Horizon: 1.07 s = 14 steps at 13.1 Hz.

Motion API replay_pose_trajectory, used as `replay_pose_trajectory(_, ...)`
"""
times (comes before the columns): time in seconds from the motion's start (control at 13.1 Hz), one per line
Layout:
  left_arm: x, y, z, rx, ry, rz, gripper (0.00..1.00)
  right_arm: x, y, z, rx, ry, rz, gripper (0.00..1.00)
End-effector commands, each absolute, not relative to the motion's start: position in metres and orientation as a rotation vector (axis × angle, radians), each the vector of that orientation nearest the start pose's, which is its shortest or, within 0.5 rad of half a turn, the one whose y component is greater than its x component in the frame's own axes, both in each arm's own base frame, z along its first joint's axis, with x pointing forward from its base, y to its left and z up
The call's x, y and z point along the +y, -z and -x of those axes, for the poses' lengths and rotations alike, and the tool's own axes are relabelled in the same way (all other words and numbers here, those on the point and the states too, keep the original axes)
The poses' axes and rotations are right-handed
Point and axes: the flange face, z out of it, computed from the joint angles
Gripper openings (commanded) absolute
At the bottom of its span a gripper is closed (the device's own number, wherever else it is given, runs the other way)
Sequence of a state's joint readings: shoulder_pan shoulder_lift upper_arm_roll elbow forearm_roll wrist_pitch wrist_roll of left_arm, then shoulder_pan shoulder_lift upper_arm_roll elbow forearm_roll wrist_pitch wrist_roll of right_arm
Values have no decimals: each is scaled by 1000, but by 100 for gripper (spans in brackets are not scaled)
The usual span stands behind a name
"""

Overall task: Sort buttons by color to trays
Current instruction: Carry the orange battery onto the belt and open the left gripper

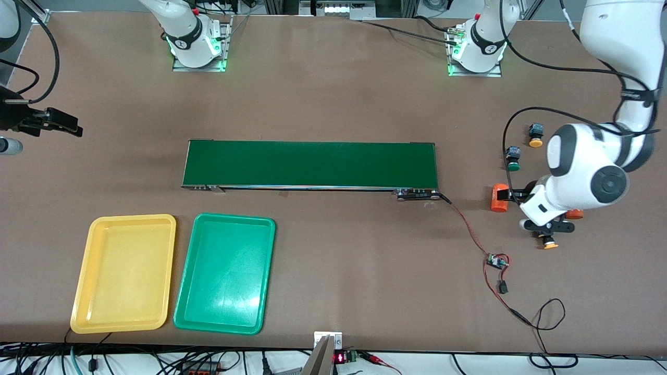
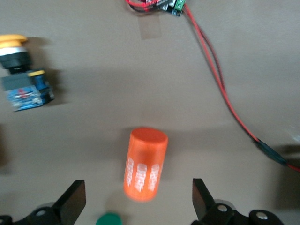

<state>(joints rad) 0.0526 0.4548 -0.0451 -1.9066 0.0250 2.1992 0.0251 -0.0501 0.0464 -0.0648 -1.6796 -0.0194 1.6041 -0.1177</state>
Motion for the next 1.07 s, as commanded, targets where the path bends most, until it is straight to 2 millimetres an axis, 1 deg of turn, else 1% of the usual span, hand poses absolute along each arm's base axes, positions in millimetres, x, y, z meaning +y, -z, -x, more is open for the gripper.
replay_pose_trajectory(0.0,1,-214,-578,70,-79,3145,100,-65,-547,-562,15,-180,3139,100)
replay_pose_trajectory(0.08,1,-206,-576,73,-47,3146,100,-65,-547,-562,17,-180,3139,100)
replay_pose_trajectory(0.15,0,-194,-570,76,-71,3147,94,-65,-547,-562,17,-177,3140,100)
replay_pose_trajectory(0.23,0,-187,-566,76,-90,3148,87,-64,-546,-562,15,-180,3139,100)
replay_pose_trajectory(0.31,1,-186,-565,76,-98,3147,75,-64,-546,-563,15,-175,3140,100)
replay_pose_trajectory(0.38,1,-184,-564,76,-107,3147,54,-63,-545,-564,12,-177,3140,100)
replay_pose_trajectory(0.46,1,-178,-562,76,-124,3148,39,-62,-545,-564,10,-177,3140,100)
replay_pose_trajectory(0.54,1,-181,-564,95,-119,3147,27,-63,-545,-564,12,-175,3140,100)
replay_pose_trajectory(0.61,3,-190,-567,150,-107,3146,23,-62,-545,-564,10,-177,3140,100)
replay_pose_trajectory(0.69,3,-211,-575,250,-76,3139,21,-63,-545,-564,12,-180,3140,100)
replay_pose_trajectory(0.76,2,-232,-580,353,-82,3129,19,-63,-545,-564,12,-177,3140,100)
replay_pose_trajectory(0.84,-3,-258,-587,493,-94,3113,19,-62,-545,-564,10,-177,3140,100)
replay_pose_trajectory(0.92,-14,-277,-590,656,-136,3088,18,-62,-545,-564,12,-180,3140,100)
replay_pose_trajectory(0.99,-33,-291,-590,846,-199,3055,19,-62,-545,-564,12,-180,3140,100)
